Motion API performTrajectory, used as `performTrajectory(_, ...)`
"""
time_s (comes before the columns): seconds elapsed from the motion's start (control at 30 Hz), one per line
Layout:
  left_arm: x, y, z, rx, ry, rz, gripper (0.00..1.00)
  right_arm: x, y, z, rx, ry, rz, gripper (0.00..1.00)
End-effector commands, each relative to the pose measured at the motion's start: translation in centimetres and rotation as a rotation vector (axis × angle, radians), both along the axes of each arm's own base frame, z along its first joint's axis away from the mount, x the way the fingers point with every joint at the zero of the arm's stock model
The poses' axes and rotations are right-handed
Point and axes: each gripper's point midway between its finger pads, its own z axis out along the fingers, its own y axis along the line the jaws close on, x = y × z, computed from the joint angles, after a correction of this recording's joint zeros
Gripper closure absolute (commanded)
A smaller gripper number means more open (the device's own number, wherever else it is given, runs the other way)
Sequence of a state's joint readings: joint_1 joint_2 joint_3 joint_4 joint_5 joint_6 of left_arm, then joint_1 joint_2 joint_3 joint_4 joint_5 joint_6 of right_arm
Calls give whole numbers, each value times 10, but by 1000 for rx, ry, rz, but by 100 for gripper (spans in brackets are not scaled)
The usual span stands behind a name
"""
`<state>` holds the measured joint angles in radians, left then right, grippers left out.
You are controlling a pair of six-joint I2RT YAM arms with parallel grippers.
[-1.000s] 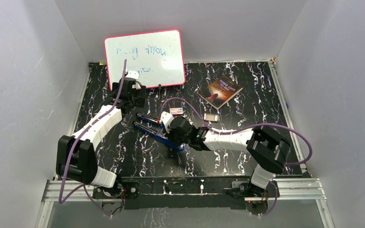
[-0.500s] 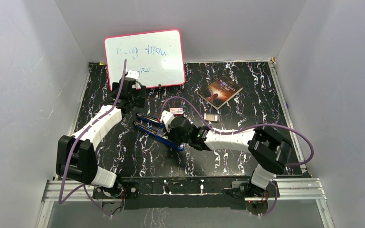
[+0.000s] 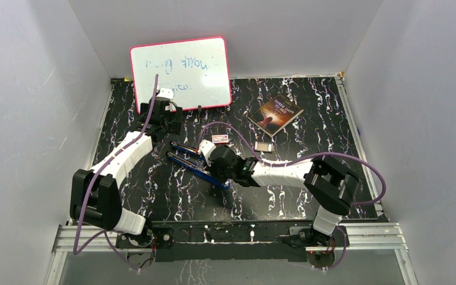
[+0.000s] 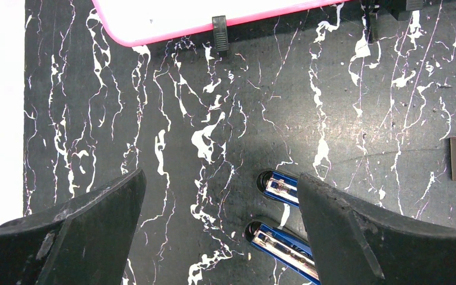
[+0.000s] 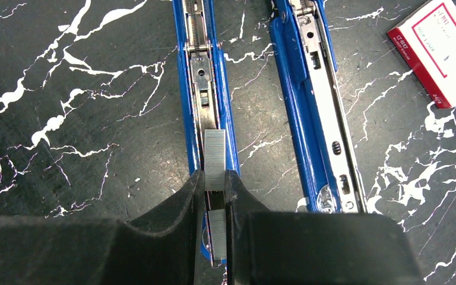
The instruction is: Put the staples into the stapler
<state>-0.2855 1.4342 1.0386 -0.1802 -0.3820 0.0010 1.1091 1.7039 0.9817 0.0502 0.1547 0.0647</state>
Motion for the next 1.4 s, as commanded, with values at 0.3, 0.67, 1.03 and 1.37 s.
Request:
performTrajectory(0.3,-1,1,3,16,-12,1,2,5,14,32,77,-32,-5,100)
performTrajectory(0.67,-1,1,4,15,-13,1,2,2,13,43,113,-31,-2,100)
performTrajectory(1.03,-1,1,4,16,-13,0,2,-2,14,37,92,16,-7,100)
performTrajectory(1.37,-2,0,4,17,-13,-4,2,-3,14,36,89,33,-14,100)
